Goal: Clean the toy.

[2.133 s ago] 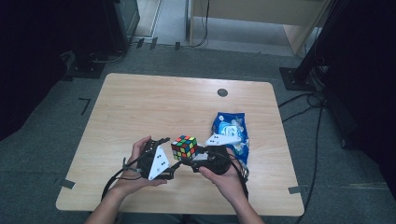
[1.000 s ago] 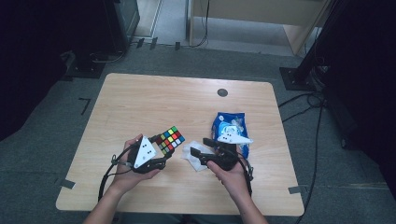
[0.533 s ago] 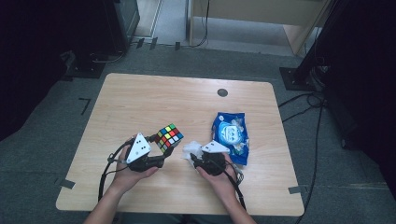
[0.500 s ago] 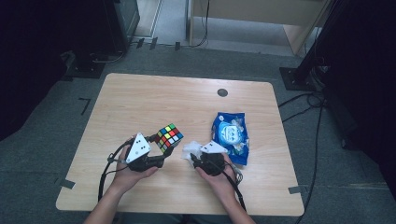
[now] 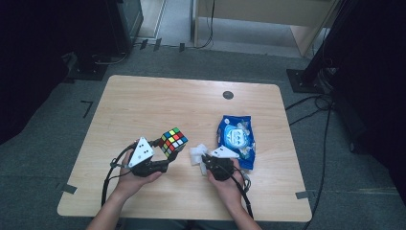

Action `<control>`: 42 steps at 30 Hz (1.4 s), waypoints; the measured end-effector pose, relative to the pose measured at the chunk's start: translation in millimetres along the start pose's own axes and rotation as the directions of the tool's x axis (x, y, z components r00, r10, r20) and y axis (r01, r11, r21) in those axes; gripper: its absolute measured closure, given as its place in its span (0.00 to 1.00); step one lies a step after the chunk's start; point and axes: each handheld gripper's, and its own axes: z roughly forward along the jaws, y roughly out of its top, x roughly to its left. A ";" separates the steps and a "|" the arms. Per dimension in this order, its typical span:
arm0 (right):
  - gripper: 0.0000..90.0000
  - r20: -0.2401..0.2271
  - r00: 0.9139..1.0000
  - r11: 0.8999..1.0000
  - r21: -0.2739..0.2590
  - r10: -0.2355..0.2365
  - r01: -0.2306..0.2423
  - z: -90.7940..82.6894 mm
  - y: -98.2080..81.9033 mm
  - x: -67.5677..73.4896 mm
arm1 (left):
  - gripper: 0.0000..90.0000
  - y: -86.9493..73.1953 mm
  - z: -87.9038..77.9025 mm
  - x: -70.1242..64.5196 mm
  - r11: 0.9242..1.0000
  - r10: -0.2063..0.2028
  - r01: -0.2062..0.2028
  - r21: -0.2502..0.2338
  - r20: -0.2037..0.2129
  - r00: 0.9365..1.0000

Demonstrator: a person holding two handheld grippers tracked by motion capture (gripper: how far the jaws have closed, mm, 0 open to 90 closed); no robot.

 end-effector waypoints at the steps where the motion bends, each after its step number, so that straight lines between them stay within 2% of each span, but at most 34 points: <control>1: 0.96 -0.005 1.000 1.000 -0.026 -0.003 0.002 -5.6 3.6 1.1 | 0.37 -0.5 0.5 -0.6 1.000 0.007 -0.007 0.002 -0.003 1.000; 3: 0.96 -0.009 1.000 0.996 -0.085 -0.014 0.013 -20.2 12.7 5.1 | 0.37 -1.8 1.9 -3.3 1.000 0.014 -0.014 -0.004 -0.016 1.000; 5: 0.96 -0.017 1.000 0.990 -0.139 -0.019 0.016 -36.8 22.8 9.6 | 0.37 -2.6 3.5 -5.8 1.000 0.018 -0.018 0.000 -0.002 1.000; 9: 0.96 -0.054 0.998 0.971 -0.238 -0.029 0.016 -67.2 40.6 17.4 | 0.38 -3.3 7.2 -12.7 1.000 0.024 -0.025 0.010 0.025 0.999; 10: 0.96 -0.081 0.996 0.962 -0.274 -0.030 0.007 -80.1 47.9 22.1 | 0.38 -3.6 8.2 -14.3 1.000 0.029 -0.029 0.010 0.028 0.999; 11: 0.96 -0.081 0.996 0.962 -0.274 -0.030 0.007 -80.1 47.9 22.1 | 0.38 -3.9 8.8 -15.4 0.999 0.034 -0.034 0.008 0.035 0.999; 13: 0.96 -0.111 0.993 0.952 -0.305 -0.044 0.008 -90.4 53.9 27.4 | 0.38 -4.2 9.7 -17.4 1.000 0.030 -0.030 0.010 0.052 0.998; 15: 0.96 -0.148 0.987 0.947 -0.322 -0.069 0.018 -97.8 58.7 33.7 | 0.38 -5.3 11.1 -20.3 0.999 0.043 -0.044 0.011 0.056 0.998; 17: 0.96 -0.152 0.985 0.942 -0.333 -0.086 0.031 -101.5 60.8 40.8 | 0.38 -7.9 15.3 -23.9 0.998 0.059 -0.062 0.034 0.066 0.996; 19: 0.96 -0.140 0.984 0.949 -0.310 -0.109 0.061 -95.7 59.1 44.0 | 0.39 -13.8 24.8 -28.9 0.992 0.084 -0.089 0.087 0.061 0.995; 20: 0.96 -0.153 0.985 0.958 -0.284 -0.075 0.029 -85.5 53.6 40.5 | 0.39 -16.9 29.4 -30.5 0.988 0.093 -0.098 0.118 0.051 0.994; 21: 0.96 -0.153 0.985 0.958 -0.284 -0.075 0.029 -85.5 53.6 40.5 | 0.39 -19.2 32.0 -32.5 0.988 0.089 -0.090 0.128 0.015 0.996; 22: 0.96 -0.166 0.985 0.963 -0.269 -0.054 0.008 -81.5 51.2 38.3 | 0.39 -19.7 32.6 -33.5 0.988 0.096 -0.093 0.124 -0.021 0.995; 23: 0.96 -0.171 0.984 0.965 -0.261 -0.049 0.003 -79.1 49.6 36.7 | 0.39 -18.2 32.0 -33.3 0.988 0.100 -0.095 0.123 -0.039 0.994; 27: 0.96 -0.168 0.984 0.964 -0.267 -0.059 0.013 -76.3 48.5 35.0 | 0.39 -11.0 24.7 -28.9 0.994 0.071 -0.069 0.086 -0.021 0.997; 29: 0.96 -0.168 0.985 0.963 -0.270 -0.049 0.002 -75.7 48.4 32.9 | 0.39 -9.7 21.6 -25.8 0.996 0.060 -0.057 0.072 -0.035 0.998; 31: 0.96 -0.166 0.986 0.963 -0.268 -0.033 -0.013 -75.6 47.7 29.7 | 0.39 -8.1 18.5 -20.9 0.997 0.034 -0.032 0.063 -0.031 0.999; 34: 0.96 -0.164 0.986 0.962 -0.270 -0.015 -0.030 -76.7 46.5 26.3 | 0.39 -5.2 13.5 -15.8 0.999 0.019 -0.017 0.050 -0.034 0.999; 37: 0.96 -0.182 0.983 0.960 -0.275 -0.006 -0.045 -78.4 47.9 25.9 | 0.39 -2.9 10.9 -16.7 0.999 0.027 -0.026 0.043 -0.029 0.999; 39: 0.96 -0.207 0.978 0.959 -0.279 -0.007 -0.052 -79.2 49.0 27.7 | 0.39 -1.4 11.0 -20.0 0.999 0.038 -0.038 0.038 -0.022 0.999; 42: 0.96 -0.203 0.979 0.957 -0.287 -0.036 -0.025 -80.0 49.7 32.8 | 0.39 1.1 10.9 -25.3 0.998 0.055 -0.055 0.031 -0.011 0.998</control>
